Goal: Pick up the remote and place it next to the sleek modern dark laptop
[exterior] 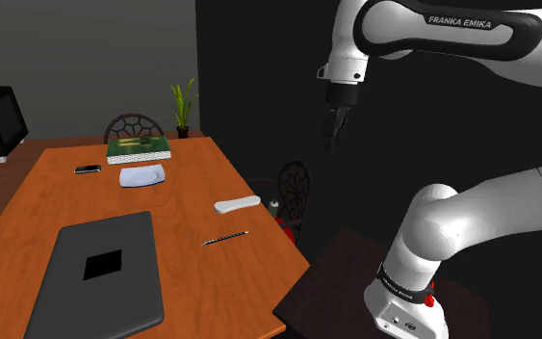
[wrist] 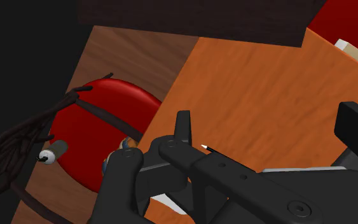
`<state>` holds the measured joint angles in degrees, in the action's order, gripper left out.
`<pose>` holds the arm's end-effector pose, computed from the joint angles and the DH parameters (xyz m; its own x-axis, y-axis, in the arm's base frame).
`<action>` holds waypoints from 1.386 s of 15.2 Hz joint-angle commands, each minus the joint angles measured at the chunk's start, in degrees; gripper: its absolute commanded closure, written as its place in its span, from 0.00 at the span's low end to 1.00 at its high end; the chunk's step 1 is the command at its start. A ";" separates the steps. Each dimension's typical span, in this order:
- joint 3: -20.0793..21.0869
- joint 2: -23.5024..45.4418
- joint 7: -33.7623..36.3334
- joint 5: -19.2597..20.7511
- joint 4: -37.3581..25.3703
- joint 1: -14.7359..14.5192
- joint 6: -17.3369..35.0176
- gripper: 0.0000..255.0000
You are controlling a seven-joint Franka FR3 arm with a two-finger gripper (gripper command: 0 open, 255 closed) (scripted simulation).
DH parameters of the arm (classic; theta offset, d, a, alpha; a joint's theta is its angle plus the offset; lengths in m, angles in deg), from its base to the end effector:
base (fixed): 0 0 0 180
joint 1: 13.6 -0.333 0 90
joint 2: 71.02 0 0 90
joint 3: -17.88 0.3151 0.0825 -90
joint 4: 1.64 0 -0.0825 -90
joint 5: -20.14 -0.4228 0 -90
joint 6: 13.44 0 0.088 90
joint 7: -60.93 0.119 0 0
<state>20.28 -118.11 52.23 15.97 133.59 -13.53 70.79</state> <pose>0.3245 0.0257 0.5792 0.9812 0.1831 -0.0614 0.1801 -0.9823 -0.0519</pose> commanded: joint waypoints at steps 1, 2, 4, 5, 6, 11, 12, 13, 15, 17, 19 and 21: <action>0.00 0.00 0.00 0.00 0.00 0.00 0.00 0.00; -0.70 0.90 -1.69 0.63 0.92 -0.13 1.84 0.00; -2.10 2.99 -4.99 1.82 2.49 -0.40 5.58 0.00; -2.79 4.18 -6.62 2.37 3.15 -0.52 7.47 0.00; -3.46 5.47 -8.24 2.89 3.71 -0.63 9.37 0.00; -6.71 13.23 -16.09 4.99 5.13 -1.31 18.89 0.00; -7.32 15.03 -17.63 5.29 5.14 -1.48 20.76 0.00; -7.92 16.89 -19.17 5.53 5.05 -1.65 22.61 0.00; -9.04 20.79 -22.24 5.87 4.59 -2.00 26.22 0.00; -10.09 24.91 -25.31 5.99 3.77 -2.40 29.67 0.00; -11.02 29.20 -28.41 5.87 2.60 -2.82 32.94 0.00; -11.82 33.62 -31.55 5.48 1.08 -3.22 35.97 0.00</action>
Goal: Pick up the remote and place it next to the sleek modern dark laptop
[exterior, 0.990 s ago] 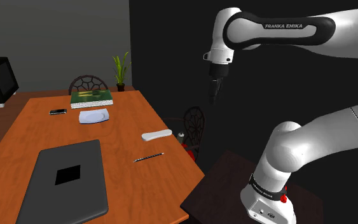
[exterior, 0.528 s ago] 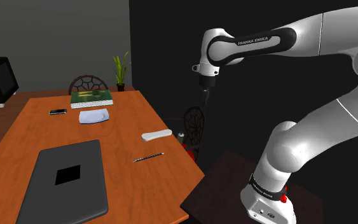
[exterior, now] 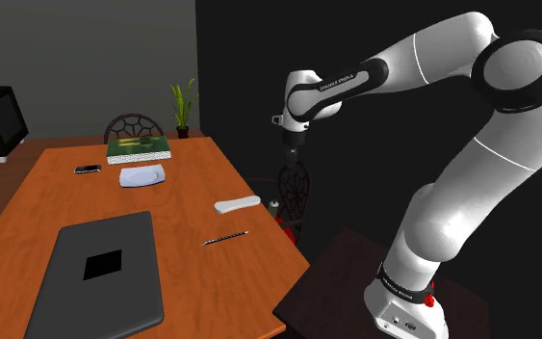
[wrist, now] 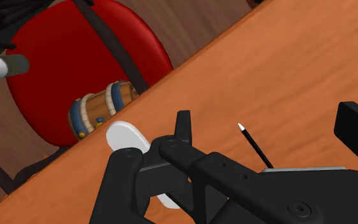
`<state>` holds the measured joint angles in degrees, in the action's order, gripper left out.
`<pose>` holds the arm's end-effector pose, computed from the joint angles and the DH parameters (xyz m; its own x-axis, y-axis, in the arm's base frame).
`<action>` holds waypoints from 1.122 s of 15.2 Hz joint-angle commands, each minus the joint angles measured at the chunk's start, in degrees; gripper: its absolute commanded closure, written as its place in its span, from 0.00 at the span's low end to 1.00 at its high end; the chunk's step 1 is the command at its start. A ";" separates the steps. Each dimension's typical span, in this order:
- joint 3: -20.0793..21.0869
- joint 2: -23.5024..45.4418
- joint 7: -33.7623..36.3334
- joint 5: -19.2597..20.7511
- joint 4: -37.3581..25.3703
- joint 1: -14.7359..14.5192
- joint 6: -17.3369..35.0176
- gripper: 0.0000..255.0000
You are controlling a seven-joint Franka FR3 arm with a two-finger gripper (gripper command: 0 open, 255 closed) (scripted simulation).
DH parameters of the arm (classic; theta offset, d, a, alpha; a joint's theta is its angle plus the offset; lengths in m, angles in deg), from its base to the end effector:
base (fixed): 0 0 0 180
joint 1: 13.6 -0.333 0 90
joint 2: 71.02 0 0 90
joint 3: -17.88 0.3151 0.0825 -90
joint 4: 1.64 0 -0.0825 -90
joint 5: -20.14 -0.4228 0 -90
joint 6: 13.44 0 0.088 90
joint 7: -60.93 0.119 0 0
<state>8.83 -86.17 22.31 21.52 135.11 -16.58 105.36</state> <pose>0.4801 -0.0520 0.3827 0.8321 0.5540 -0.0274 0.5524 -0.8322 -0.0483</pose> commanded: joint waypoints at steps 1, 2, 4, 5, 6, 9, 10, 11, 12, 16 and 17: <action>-0.69 3.91 -3.21 -0.36 -1.33 -0.35 2.81 0.00; -0.96 6.18 -4.80 -0.70 -2.30 -0.50 4.17 0.00; -1.36 10.73 -7.99 -1.55 -4.46 -0.75 6.66 0.00; -1.47 13.02 -9.58 -2.04 -5.66 -0.83 7.79 0.00; -1.52 15.31 -11.16 -2.56 -6.93 -0.88 8.84 0.00; -1.27 22.16 -15.77 -4.17 -11.18 -0.74 11.55 0.00; -1.07 24.43 -17.24 -4.69 -12.74 -0.63 12.30 0.00; -0.83 26.68 -18.66 -5.19 -14.37 -0.49 12.97 0.00; -0.55 28.93 -20.04 -5.65 -16.07 -0.32 13.57 0.00; 0.96 37.83 -24.98 -6.96 -23.54 0.57 15.26 0.00; 1.38 40.04 -26.07 -7.15 -25.59 0.79 15.51 0.00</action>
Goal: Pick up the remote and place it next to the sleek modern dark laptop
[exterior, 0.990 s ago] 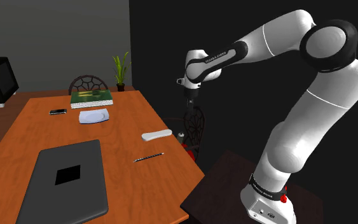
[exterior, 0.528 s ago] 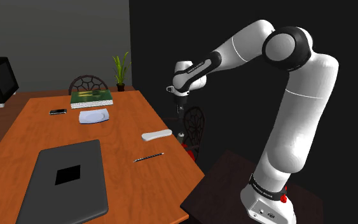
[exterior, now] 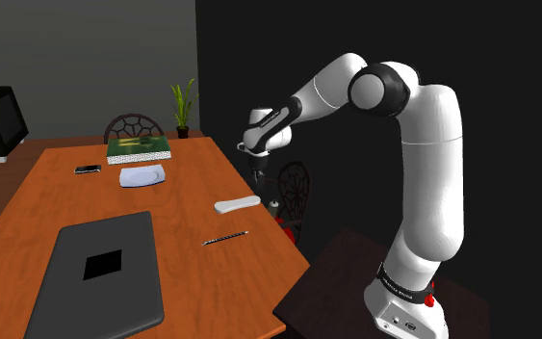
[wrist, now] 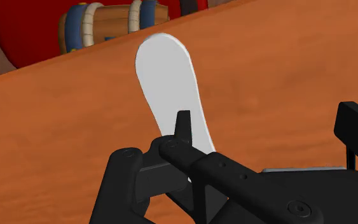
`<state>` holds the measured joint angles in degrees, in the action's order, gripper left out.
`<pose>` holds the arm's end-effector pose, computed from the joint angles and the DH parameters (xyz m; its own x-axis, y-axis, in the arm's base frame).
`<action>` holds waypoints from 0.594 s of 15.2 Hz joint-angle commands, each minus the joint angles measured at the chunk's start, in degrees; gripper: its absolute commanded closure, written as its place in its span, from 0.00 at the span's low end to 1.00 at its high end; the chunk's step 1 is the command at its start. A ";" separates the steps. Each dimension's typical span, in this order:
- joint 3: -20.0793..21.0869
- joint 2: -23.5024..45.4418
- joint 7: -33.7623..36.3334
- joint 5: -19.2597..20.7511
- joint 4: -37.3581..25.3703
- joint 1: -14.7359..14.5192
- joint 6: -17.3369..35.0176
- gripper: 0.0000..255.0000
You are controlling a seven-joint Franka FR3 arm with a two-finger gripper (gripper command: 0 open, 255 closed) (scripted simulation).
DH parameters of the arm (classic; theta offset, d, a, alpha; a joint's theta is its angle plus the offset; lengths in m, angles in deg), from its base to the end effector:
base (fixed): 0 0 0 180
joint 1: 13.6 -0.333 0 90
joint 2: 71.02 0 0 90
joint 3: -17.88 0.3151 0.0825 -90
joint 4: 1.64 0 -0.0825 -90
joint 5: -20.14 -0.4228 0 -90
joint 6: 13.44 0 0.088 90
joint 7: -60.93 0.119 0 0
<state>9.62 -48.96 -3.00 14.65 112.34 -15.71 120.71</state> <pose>0.6289 -0.0645 0.2275 0.5814 0.8136 -0.0007 0.8132 -0.5811 -0.0308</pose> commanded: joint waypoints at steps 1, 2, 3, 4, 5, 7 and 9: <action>1.01 5.05 -1.81 -0.42 -4.93 0.14 0.35 0.00; 1.43 7.26 -2.81 -0.51 -7.12 0.34 0.47 0.00; 1.85 9.48 -3.76 -0.55 -9.39 0.53 0.52 0.00; 2.27 11.71 -4.67 -0.53 -11.75 0.71 0.49 0.00; 2.68 13.96 -5.53 -0.48 -14.20 0.87 0.40 0.00; 3.44 18.35 -7.10 -0.26 -19.19 1.13 0.01 0.00; 3.54 19.43 -7.16 -0.36 -19.31 1.18 0.97 0.00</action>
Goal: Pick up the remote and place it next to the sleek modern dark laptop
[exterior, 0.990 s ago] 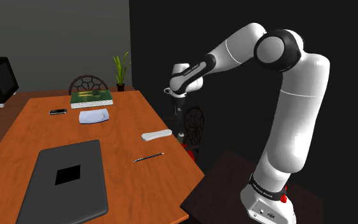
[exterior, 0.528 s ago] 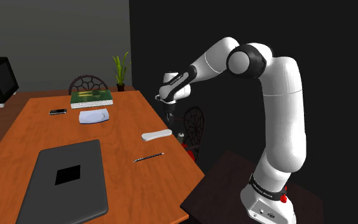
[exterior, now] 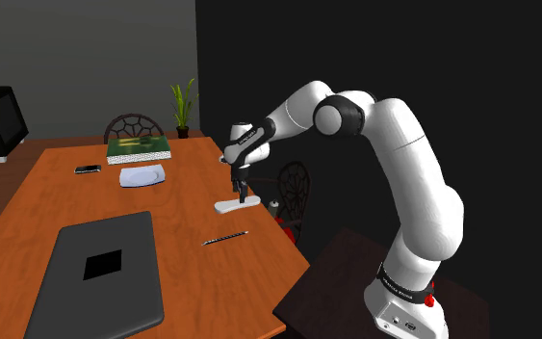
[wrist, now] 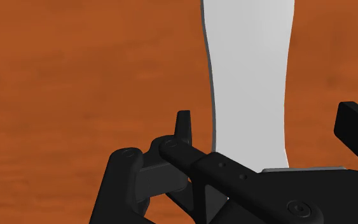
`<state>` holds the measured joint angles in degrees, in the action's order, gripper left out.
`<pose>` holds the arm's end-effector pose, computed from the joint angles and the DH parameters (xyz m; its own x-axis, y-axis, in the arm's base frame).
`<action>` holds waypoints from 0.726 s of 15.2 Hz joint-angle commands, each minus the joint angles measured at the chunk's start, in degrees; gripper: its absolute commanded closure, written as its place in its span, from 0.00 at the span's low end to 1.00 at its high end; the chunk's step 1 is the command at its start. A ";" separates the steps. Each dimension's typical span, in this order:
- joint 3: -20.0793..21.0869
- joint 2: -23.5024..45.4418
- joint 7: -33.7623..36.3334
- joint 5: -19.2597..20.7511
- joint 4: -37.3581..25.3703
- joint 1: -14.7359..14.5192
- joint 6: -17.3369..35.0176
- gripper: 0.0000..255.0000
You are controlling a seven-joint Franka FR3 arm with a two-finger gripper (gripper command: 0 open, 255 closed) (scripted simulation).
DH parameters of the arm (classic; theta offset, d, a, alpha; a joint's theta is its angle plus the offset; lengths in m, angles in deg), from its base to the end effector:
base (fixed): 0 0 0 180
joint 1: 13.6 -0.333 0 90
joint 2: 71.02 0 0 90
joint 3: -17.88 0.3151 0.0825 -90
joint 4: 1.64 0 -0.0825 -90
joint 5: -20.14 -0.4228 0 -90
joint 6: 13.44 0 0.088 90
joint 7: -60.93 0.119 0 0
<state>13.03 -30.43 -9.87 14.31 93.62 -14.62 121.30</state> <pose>0.7063 -0.0405 0.1535 0.4389 0.8985 0.0098 0.8984 -0.4387 -0.0206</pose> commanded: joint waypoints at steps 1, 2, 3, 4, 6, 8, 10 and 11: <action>0.18 1.44 -0.32 -0.07 -0.67 0.12 0.84 0.00; 0.22 2.00 -0.35 -0.12 -0.76 0.15 1.31 0.00; 0.27 2.56 -0.38 -0.18 -0.87 0.17 1.76 0.00; 0.32 3.13 -0.41 -0.22 -0.99 0.20 2.21 0.00; 0.40 4.04 -0.45 -0.30 -1.18 0.24 2.92 0.00; 0.40 4.05 -0.45 -0.30 -1.20 0.24 2.91 0.00; 0.40 4.05 -0.45 -0.30 -1.21 0.24 2.91 0.00; 0.40 4.05 -0.45 -0.30 -1.21 0.24 2.91 0.00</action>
<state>13.43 -26.40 -10.31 14.01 92.43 -14.38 124.20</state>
